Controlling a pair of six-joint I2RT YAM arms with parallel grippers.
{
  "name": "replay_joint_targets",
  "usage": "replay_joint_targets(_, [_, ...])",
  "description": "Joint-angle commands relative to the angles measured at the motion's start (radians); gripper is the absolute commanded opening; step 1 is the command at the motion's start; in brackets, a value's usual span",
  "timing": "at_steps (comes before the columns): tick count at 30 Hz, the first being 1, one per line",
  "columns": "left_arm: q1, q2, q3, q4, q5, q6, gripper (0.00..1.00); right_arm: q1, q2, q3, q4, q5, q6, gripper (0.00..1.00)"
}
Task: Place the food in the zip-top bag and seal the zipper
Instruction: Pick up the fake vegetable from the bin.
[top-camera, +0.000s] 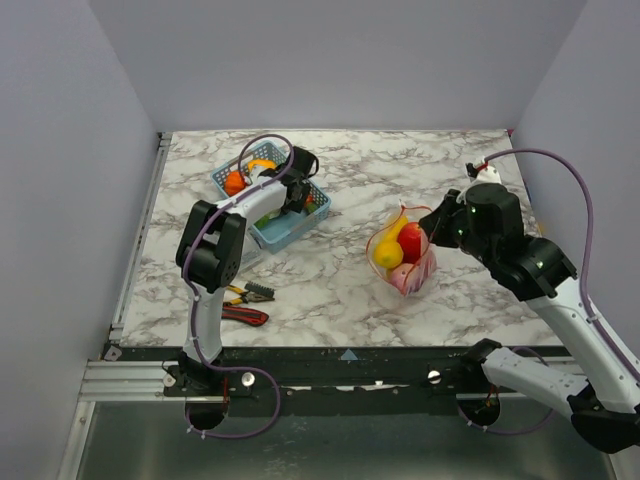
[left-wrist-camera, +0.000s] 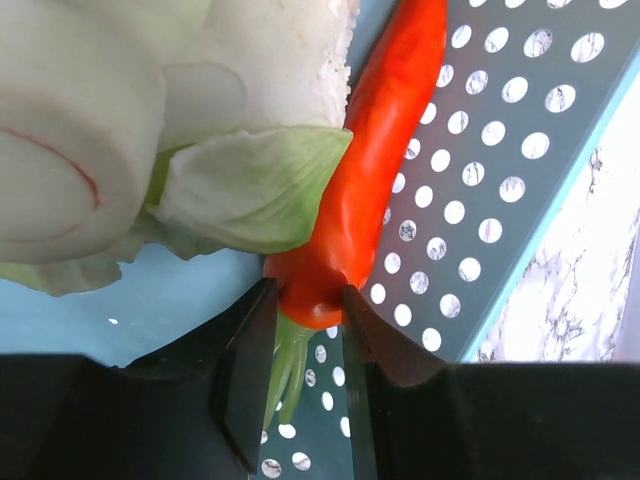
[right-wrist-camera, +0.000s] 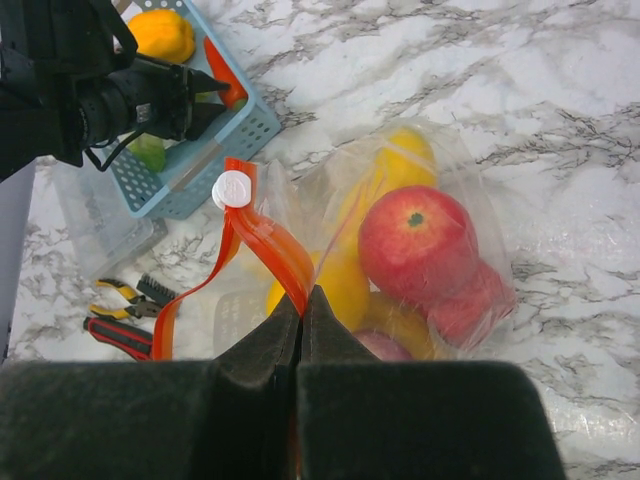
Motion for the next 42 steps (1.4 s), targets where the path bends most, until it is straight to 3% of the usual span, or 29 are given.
replay_joint_targets(1, [-0.006, -0.013, -0.023, -0.008, -0.012, 0.027, 0.32, -0.004, -0.022, 0.027, -0.005, 0.032, 0.010, 0.01])
replay_joint_targets(8, [-0.026, -0.087, -0.171, 0.113, 0.122, 0.109, 0.33, -0.004, -0.021, 0.003, 0.025, 0.026, 0.007, 0.01])
replay_joint_targets(14, [-0.050, -0.150, -0.268, 0.216, 0.209, 0.188, 0.42, -0.004, -0.014, -0.015, 0.043, 0.013, 0.011, 0.01])
replay_joint_targets(19, [-0.055, -0.197, -0.320, 0.221, 0.176, 0.204, 0.49, -0.004, -0.016, -0.021, 0.045, 0.010, 0.016, 0.01])
replay_joint_targets(24, [-0.047, -0.146, -0.235, 0.192, 0.200, 0.245, 0.58, -0.004, -0.018, -0.029, 0.050, 0.014, 0.020, 0.01])
replay_joint_targets(27, [-0.045, -0.084, -0.185, 0.205, 0.273, 0.239, 0.58, -0.004, -0.012, -0.024, 0.051, 0.007, 0.022, 0.01])
replay_joint_targets(30, [-0.047, -0.065, -0.205, 0.229, 0.307, 0.187, 0.55, -0.005, -0.011, -0.014, 0.044, 0.008, 0.021, 0.01])
replay_joint_targets(38, [-0.051, -0.094, -0.242, 0.205, 0.237, 0.087, 0.42, -0.005, -0.019, -0.012, 0.044, 0.014, 0.023, 0.01])
replay_joint_targets(42, [-0.051, -0.076, -0.211, 0.187, 0.231, 0.090, 0.19, -0.005, -0.018, -0.010, 0.047, 0.011, 0.025, 0.01])
